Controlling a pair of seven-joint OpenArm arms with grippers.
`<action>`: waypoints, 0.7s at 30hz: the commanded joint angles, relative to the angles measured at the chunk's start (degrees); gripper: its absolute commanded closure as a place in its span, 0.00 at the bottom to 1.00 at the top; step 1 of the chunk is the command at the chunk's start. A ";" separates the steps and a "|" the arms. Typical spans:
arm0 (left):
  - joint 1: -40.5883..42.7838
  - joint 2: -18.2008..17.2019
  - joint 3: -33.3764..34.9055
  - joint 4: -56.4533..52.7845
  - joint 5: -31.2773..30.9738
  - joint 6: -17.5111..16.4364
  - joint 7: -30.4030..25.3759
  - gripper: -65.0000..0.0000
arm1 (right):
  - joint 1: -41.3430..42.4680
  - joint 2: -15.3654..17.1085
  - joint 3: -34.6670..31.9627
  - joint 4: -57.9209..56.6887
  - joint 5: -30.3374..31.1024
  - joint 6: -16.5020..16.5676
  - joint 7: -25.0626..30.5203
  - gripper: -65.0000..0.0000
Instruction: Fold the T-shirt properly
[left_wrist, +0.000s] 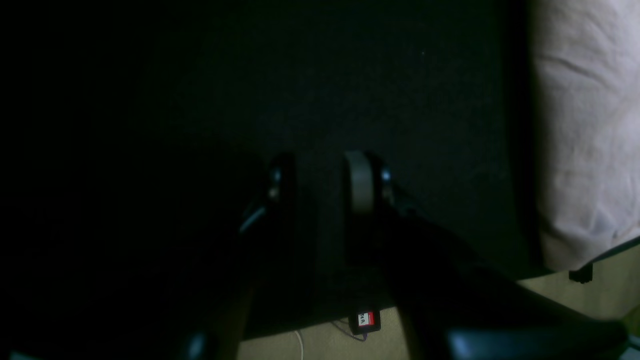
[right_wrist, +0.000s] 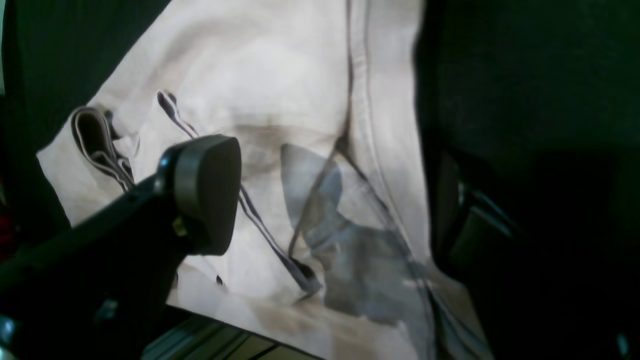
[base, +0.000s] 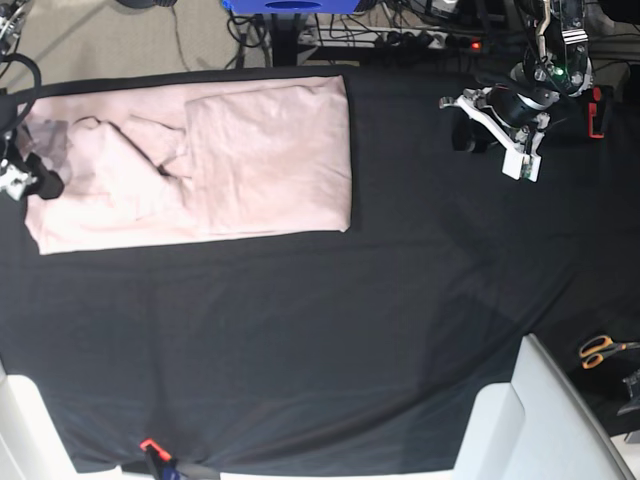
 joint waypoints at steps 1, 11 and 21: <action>0.20 -0.56 -0.21 0.96 -0.48 -0.22 -0.88 0.75 | -0.81 -1.74 -1.81 -0.98 -4.93 -1.63 -4.99 0.25; 0.20 -0.56 -0.21 0.96 -0.48 -0.22 -0.88 0.75 | -1.07 -2.88 -5.51 -0.98 -4.93 -1.63 -4.99 0.25; 0.02 -0.56 -0.21 0.70 -0.48 -0.22 -0.88 0.75 | -1.07 -2.97 -5.51 -0.98 -5.10 -1.63 -4.99 0.65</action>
